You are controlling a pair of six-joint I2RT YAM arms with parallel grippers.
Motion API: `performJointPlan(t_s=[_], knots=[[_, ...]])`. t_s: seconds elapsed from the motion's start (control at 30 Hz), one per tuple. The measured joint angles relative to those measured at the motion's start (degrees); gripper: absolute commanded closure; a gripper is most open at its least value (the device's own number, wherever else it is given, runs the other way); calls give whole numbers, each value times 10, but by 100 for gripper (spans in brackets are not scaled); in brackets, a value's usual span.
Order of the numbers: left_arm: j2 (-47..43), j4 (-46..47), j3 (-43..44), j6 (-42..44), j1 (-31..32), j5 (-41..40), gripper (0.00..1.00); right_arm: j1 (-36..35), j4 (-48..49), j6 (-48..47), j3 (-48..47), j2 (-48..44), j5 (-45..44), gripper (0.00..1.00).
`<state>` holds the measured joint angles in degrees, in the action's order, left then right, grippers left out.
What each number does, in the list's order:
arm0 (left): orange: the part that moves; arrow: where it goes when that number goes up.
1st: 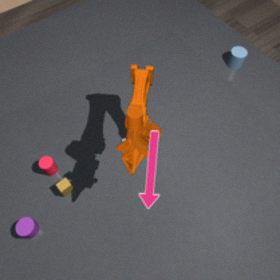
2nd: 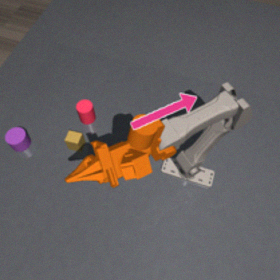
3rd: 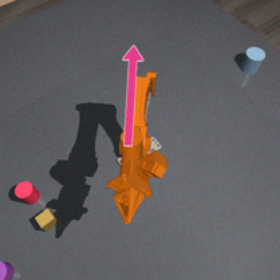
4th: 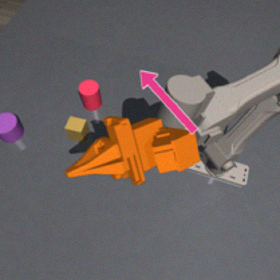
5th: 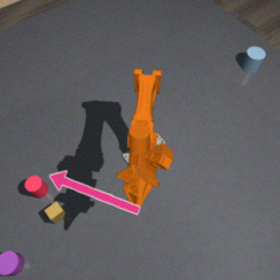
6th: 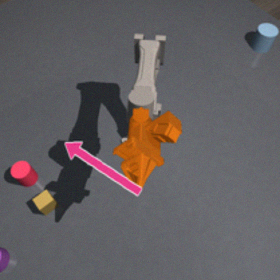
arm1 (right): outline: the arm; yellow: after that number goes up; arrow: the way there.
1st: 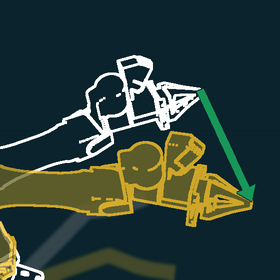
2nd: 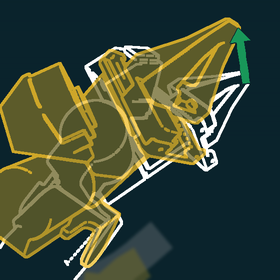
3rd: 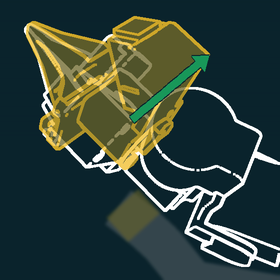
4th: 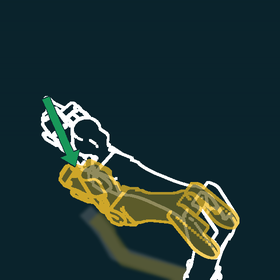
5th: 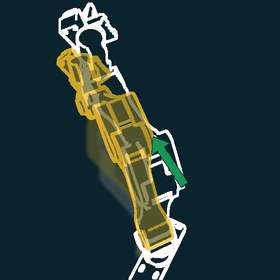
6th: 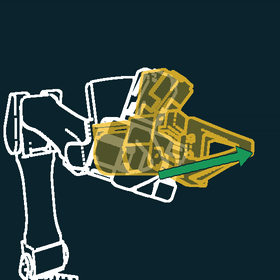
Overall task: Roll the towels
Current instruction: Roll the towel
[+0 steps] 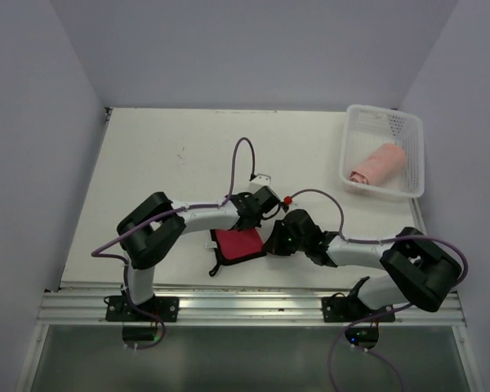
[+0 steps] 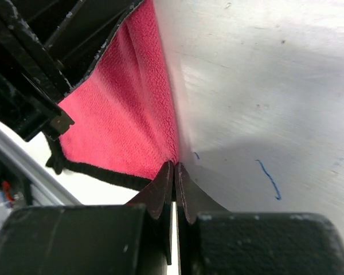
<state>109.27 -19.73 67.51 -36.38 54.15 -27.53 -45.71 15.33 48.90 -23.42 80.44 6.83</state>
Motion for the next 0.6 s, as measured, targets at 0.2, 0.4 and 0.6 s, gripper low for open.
performJointPlan(t_s=[0.2, 0.4, 0.6], knots=[[2, 8, 6, 0, -6, 19, 100, -16, -47, -40, -11, -25, -40, 100], [-1, 53, -1, -10, -25, 73, 100, -43, -82, -76, -28, -40, -84, 100], [-34, 126, -49, -26, -51, 124, 100, -64, -138, -105, -55, -59, -139, 100]])
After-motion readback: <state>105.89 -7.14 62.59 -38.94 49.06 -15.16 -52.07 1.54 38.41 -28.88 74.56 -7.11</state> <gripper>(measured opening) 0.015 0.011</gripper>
